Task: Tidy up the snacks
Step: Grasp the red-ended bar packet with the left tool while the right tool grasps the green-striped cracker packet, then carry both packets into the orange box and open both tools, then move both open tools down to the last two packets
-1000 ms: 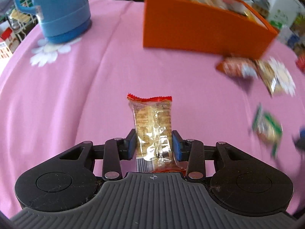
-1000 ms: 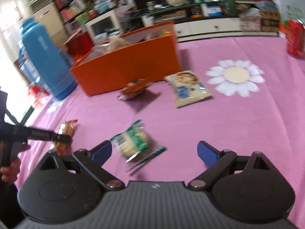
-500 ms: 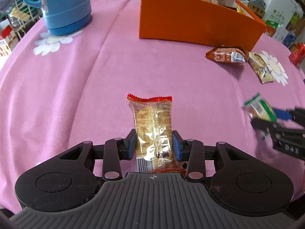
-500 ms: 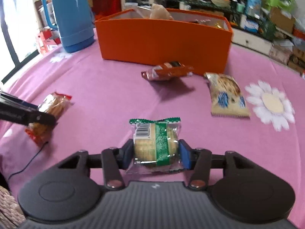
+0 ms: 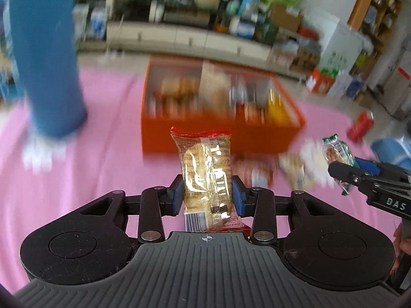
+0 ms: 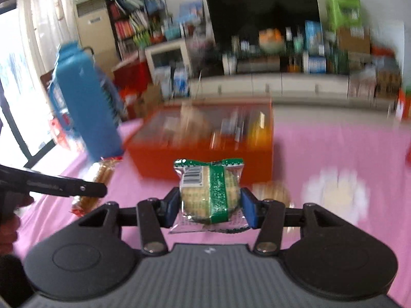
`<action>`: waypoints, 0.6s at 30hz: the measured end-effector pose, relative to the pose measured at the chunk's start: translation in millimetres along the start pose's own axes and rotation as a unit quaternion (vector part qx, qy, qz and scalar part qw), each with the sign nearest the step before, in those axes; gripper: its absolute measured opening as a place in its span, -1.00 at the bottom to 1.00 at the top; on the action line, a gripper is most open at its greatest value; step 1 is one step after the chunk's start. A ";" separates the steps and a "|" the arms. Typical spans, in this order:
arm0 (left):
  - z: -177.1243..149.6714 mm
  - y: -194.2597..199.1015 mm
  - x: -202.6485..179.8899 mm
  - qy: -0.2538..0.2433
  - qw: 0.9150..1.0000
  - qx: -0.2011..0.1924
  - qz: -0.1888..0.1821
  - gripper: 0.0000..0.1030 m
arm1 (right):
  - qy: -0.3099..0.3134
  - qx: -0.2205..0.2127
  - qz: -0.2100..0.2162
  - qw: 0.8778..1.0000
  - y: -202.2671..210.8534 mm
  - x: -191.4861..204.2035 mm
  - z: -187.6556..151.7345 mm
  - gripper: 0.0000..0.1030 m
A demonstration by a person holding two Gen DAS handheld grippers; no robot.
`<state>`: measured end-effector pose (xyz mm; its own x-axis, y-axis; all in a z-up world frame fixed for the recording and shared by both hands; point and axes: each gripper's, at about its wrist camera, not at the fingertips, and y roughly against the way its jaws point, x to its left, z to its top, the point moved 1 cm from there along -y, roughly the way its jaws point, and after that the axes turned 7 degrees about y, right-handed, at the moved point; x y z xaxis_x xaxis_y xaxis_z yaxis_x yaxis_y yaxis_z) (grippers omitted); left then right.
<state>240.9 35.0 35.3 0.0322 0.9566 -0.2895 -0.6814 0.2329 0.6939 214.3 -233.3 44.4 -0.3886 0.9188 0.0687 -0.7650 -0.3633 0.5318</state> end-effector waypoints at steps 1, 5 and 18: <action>19.1 -5.6 -3.4 -0.005 1.000 -0.012 0.002 -0.75 | 0.008 -0.009 -0.004 1.000 -11.7 -3.8 14.9 0.03; 78.4 -40.2 -10.2 -0.012 0.999 -0.039 0.007 -0.75 | 0.025 -0.023 -0.010 0.999 -69.2 -18.4 60.9 0.03; 104.0 -103.0 -2.8 -0.038 0.995 -0.066 0.065 0.14 | 0.041 -0.059 -0.002 0.997 -117.2 -27.0 77.5 0.71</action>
<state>387.0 26.5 33.3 -0.0109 0.9890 -0.1478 -0.7728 0.0854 0.6288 354.2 -203.5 45.6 -0.4229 0.9062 -0.0048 -0.8195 -0.3802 0.4288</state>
